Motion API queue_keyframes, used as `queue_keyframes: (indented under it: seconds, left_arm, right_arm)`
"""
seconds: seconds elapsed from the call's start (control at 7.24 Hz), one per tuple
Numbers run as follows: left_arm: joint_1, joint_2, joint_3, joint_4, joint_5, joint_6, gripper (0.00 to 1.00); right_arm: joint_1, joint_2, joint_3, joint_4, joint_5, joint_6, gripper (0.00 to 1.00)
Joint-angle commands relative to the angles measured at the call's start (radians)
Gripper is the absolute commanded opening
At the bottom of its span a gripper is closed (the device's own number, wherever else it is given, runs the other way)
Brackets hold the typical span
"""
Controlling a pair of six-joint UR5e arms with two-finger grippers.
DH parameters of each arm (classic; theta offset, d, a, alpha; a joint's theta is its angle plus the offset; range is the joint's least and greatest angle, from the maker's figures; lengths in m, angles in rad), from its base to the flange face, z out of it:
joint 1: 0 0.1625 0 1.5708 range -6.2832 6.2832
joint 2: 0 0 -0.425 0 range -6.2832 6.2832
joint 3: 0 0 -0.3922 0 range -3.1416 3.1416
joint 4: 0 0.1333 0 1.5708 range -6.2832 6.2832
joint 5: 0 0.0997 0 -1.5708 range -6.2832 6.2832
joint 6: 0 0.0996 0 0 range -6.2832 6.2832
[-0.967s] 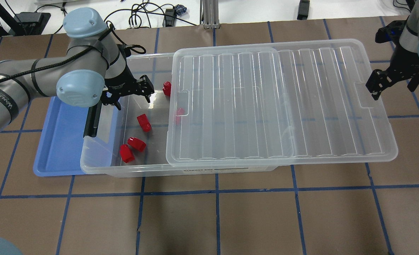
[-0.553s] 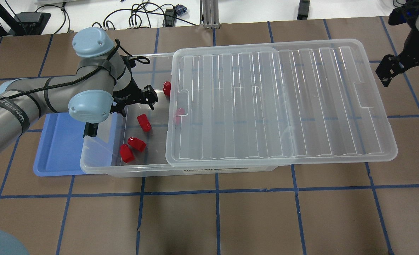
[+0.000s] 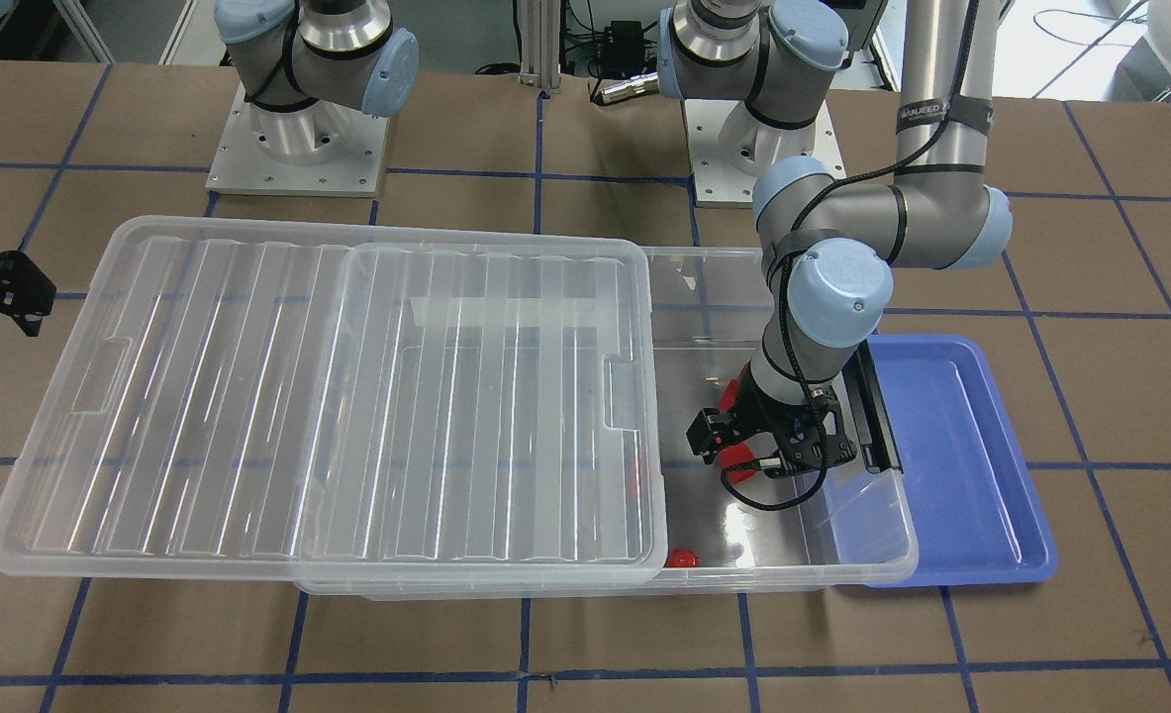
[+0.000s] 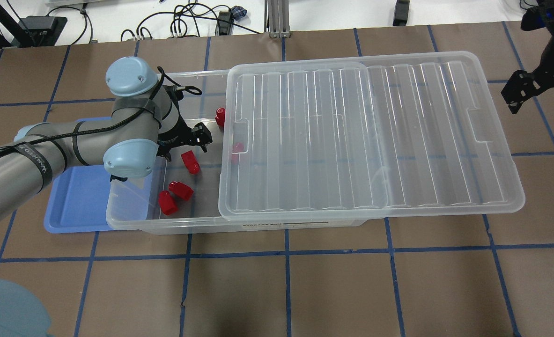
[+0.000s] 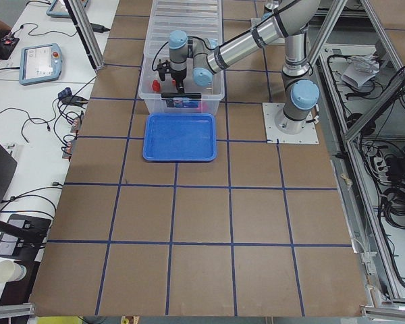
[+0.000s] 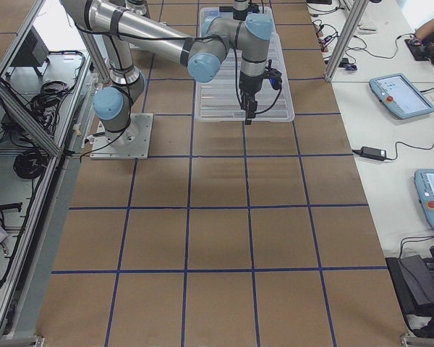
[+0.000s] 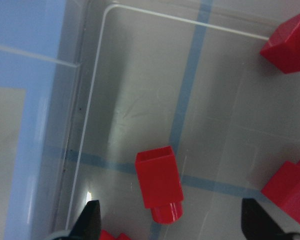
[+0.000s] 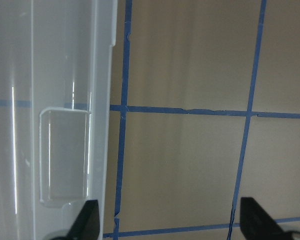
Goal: Place red block in blue tray from box
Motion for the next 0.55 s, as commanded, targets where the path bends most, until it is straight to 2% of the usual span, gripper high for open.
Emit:
queue_keyframes:
  seconds: [0.0, 0.28, 0.41]
  left_arm:
    - [0.002, -0.037, -0.012, 0.048, -0.003, 0.005, 0.86]
    - [0.002, -0.037, -0.044, 0.044, 0.01, 0.005, 0.82]
    - [0.003, -0.037, -0.051, 0.048, 0.009, 0.005, 0.67]
  right_arm:
    - [-0.001, -0.001, 0.006, 0.001, 0.0, -0.001, 1.0]
    - [-0.001, -0.002, 0.011, 0.001, 0.0, -0.006, 1.0]
    - [-0.001, -0.004, 0.011, 0.001, 0.0, -0.008, 1.0]
